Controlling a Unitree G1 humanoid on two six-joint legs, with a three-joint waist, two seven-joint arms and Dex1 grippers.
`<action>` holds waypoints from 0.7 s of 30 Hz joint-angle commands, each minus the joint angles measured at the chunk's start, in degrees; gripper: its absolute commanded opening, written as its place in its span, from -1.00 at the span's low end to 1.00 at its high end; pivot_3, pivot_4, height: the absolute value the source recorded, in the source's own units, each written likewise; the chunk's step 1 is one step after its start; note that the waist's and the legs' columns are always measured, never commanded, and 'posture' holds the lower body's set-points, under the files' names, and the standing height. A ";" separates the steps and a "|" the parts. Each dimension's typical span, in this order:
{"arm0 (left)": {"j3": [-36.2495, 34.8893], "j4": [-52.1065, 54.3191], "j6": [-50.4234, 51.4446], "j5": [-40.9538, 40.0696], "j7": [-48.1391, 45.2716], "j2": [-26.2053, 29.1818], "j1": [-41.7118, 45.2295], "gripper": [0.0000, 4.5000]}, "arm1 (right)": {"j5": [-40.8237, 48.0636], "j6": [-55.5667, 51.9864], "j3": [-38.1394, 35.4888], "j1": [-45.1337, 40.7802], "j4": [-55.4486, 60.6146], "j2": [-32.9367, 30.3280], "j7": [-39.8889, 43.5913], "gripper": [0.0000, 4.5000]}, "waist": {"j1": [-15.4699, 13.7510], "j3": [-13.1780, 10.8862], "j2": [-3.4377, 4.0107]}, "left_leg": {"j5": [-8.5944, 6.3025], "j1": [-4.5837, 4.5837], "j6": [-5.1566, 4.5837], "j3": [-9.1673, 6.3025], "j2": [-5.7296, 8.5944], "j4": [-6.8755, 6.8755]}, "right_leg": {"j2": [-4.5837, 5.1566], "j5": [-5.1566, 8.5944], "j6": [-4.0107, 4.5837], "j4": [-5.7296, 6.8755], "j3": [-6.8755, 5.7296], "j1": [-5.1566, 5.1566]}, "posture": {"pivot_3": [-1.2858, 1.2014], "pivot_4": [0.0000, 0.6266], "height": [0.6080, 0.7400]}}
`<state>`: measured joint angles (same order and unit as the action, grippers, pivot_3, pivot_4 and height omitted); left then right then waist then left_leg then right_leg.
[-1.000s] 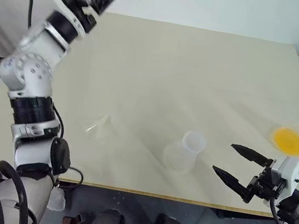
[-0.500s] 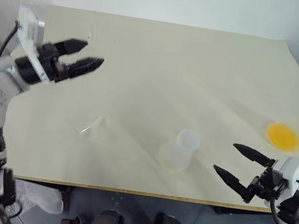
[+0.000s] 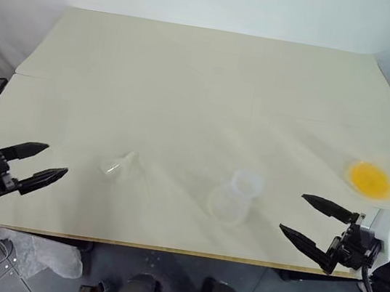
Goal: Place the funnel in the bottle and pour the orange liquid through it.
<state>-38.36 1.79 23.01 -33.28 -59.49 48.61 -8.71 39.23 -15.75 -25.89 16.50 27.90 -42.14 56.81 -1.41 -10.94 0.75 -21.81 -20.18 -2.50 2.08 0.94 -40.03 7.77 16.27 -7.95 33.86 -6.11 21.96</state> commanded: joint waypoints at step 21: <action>18.39 -10.08 -16.73 11.07 3.54 -6.90 15.43 0.99 | 9.57 0.58 -7.08 9.63 12.99 0.97 6.26 1.00 | -0.10 0.10 -0.08 | -0.08 0.03 -0.16 0.09 0.14 -0.01 | 0.04 -0.04 -0.07 0.09 -0.18 0.02 | 0.03 -0.52 1.00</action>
<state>-20.68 -7.29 8.74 -23.64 -56.40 41.56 5.17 48.70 -16.33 -31.84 25.72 38.79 -41.88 63.52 -1.52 -10.84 0.67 -21.89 -20.16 -2.66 2.17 1.07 -40.04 7.79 16.23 -8.01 33.95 -6.30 21.98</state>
